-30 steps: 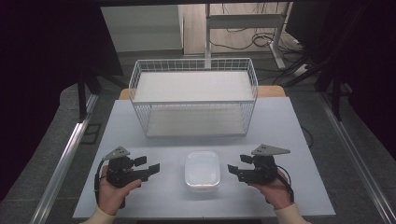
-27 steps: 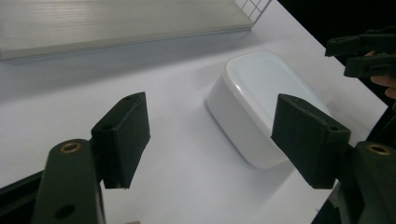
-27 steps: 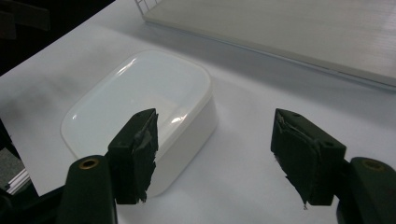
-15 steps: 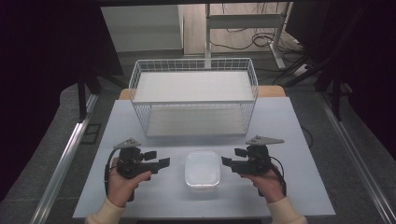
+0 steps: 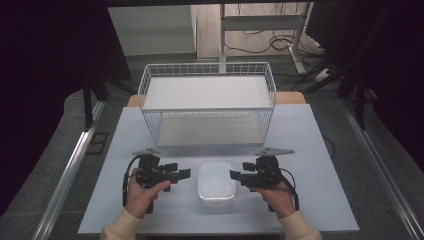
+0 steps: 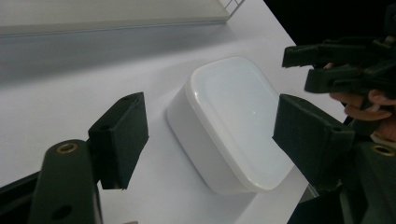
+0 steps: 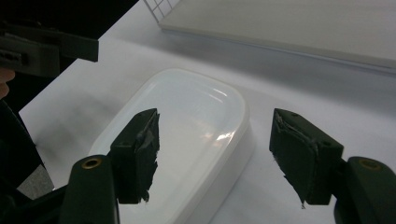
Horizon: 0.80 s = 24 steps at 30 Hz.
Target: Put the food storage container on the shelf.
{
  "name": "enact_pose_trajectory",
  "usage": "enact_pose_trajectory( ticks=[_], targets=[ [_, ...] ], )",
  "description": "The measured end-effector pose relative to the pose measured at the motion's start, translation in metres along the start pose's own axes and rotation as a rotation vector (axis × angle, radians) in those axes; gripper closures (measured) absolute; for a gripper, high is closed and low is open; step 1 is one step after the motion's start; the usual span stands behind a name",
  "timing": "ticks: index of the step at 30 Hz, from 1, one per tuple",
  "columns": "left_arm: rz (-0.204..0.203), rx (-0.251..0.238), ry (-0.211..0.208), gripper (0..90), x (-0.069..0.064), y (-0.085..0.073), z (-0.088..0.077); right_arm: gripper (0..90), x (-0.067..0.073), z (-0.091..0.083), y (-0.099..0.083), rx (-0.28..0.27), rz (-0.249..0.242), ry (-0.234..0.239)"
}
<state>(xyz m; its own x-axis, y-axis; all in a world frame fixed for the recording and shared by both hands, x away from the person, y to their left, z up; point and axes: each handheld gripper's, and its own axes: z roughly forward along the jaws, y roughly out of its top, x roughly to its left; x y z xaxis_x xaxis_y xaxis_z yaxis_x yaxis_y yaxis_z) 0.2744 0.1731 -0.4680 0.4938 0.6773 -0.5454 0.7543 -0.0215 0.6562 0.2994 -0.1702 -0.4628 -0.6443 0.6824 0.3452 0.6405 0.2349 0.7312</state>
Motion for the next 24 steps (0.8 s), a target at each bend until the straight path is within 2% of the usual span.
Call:
enact_pose_trajectory(
  ticks=[7,9,12,16,24],
  targets=[
    [-0.021,0.045,-0.026,26.1,0.000,0.000,0.014,33.9,0.003,0.011,-0.006,0.029,-0.003,0.010],
    [-0.040,0.055,-0.053,26.2,0.000,-0.002,0.019,33.9,0.004,0.012,-0.006,0.031,-0.002,0.012],
    [-0.038,0.076,-0.049,26.3,0.001,-0.004,0.026,33.9,0.004,0.014,-0.008,0.034,0.002,0.013],
    [-0.062,0.093,-0.058,26.6,0.003,-0.006,0.033,34.1,0.004,0.016,-0.009,0.036,0.010,0.012],
    [-0.063,0.117,-0.080,30.1,0.003,-0.008,0.045,34.9,0.004,0.020,-0.011,0.046,0.035,0.021]
  ],
)
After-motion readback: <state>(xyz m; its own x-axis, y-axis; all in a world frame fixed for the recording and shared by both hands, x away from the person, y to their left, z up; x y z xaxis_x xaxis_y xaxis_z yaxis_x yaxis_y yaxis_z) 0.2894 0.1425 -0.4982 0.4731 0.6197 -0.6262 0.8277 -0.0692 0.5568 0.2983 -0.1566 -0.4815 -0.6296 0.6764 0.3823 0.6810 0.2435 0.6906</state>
